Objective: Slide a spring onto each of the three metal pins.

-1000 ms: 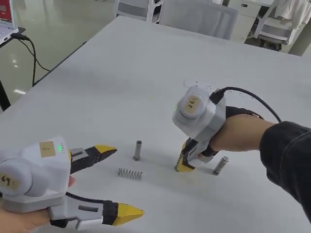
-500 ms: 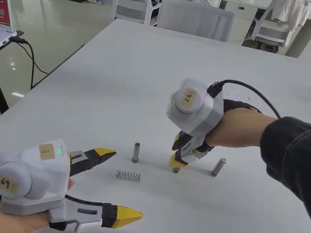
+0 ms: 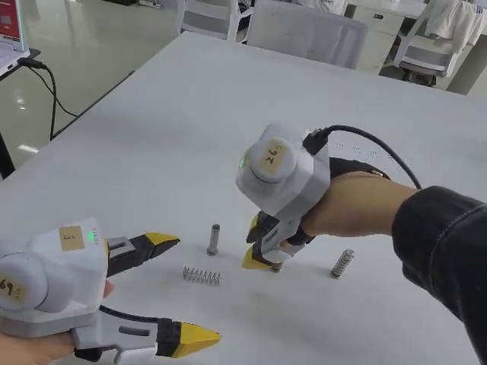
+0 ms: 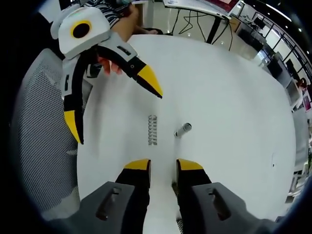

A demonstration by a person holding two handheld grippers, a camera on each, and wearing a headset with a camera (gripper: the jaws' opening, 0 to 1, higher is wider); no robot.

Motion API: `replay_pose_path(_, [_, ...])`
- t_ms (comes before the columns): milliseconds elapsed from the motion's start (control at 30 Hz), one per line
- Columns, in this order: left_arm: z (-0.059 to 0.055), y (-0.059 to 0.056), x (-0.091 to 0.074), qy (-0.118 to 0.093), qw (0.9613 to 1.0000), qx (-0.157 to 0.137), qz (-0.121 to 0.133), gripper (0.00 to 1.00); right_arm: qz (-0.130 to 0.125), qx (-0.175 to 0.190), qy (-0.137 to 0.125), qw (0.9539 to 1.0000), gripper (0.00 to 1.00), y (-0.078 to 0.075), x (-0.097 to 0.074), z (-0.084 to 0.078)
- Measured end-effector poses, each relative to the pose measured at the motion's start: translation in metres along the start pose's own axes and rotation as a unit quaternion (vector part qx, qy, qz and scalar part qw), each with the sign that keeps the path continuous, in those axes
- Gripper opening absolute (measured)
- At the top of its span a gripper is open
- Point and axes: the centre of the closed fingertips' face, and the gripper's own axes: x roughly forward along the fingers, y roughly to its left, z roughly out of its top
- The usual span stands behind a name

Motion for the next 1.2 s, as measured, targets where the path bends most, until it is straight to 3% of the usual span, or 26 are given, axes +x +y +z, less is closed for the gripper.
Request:
replay_pose_path(300, [-0.001, 0.000, 0.001, 0.001, 1.0000, -0.002, -0.001, 0.79, 0.019, -0.006, -0.006, 0.9998, 0.16, 0.014, 0.016, 0.014])
replay_pose_path(500, [-0.004, 0.001, 0.000, 0.003, 1.0000, -0.004, 0.001, 0.78, 0.023, -0.005, -0.005, 0.9997, 0.12, 0.019, 0.028, 0.014])
replay_pose_path(1200, [-0.008, 0.005, -0.001, 0.005, 1.0000, -0.008, 0.002, 0.76, 0.029, 0.000, 0.012, 0.9995, 0.09, 0.017, 0.052, 0.010])
